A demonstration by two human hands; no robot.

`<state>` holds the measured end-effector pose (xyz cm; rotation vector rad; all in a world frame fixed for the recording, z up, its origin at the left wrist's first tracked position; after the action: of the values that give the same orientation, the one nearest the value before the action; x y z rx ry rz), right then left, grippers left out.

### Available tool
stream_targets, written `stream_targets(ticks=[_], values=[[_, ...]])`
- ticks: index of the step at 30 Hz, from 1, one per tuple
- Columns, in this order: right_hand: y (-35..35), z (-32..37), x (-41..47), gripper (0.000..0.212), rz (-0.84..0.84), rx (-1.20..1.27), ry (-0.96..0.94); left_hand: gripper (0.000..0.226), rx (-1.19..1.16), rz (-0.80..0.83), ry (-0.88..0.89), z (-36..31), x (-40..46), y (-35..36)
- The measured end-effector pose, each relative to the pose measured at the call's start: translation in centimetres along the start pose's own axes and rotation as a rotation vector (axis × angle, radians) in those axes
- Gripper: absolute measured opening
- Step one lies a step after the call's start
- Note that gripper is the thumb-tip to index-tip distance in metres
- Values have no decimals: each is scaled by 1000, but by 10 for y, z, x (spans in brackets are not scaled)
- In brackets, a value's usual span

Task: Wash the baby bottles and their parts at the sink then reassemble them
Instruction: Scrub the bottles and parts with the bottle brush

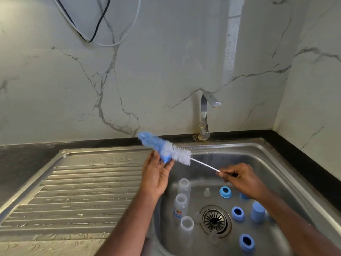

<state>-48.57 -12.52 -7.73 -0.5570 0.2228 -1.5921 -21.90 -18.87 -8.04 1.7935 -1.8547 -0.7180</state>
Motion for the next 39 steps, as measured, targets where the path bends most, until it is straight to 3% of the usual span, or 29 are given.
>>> stream_targets(ticks=[2, 6, 8, 14, 18, 23, 26, 31, 34, 39], values=[[-5, -3, -5, 30, 37, -28, 32, 42, -4, -11, 14, -3, 4, -10], [24, 6, 2, 12, -27, -44, 51, 41, -1, 52, -51, 6, -6, 8], [32, 10, 3, 12, -28, -54, 31, 40, 24, 78, -39, 10, -9, 17], [-5, 0, -9, 15, 115, 51, 90, 26, 89, 22, -17, 2, 1, 3], [13, 7, -12, 11, 153, 93, 105, 23, 235, 22, -65, 8, 0, -3], [38, 17, -2, 11, 74, 86, 49, 31, 153, -15, -42, 15, 0, 3], [18, 13, -8, 13, 151, 108, 114, 22, 75, -53, 10, 5, 7, -10], [24, 8, -4, 9, 59, 87, 103, 41, 83, 84, -75, 19, 0, 4], [31, 11, 4, 9, 9, 97, 61, 36, 126, 128, -92, 28, -6, 17], [6, -1, -9, 17, 195, 92, 123, 23, 127, 78, 42, 6, 10, -6]])
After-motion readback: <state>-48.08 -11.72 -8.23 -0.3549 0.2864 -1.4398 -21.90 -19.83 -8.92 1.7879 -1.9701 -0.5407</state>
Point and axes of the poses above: each hand's wrist, its own x-axis towards the middle knuckle, its own y-axis out of the palm, z = x × y, the point moved 5 cm from there along x, towards the middle knuckle, and after that the axes turned 14 degrees about x, right-handed, at the moved point
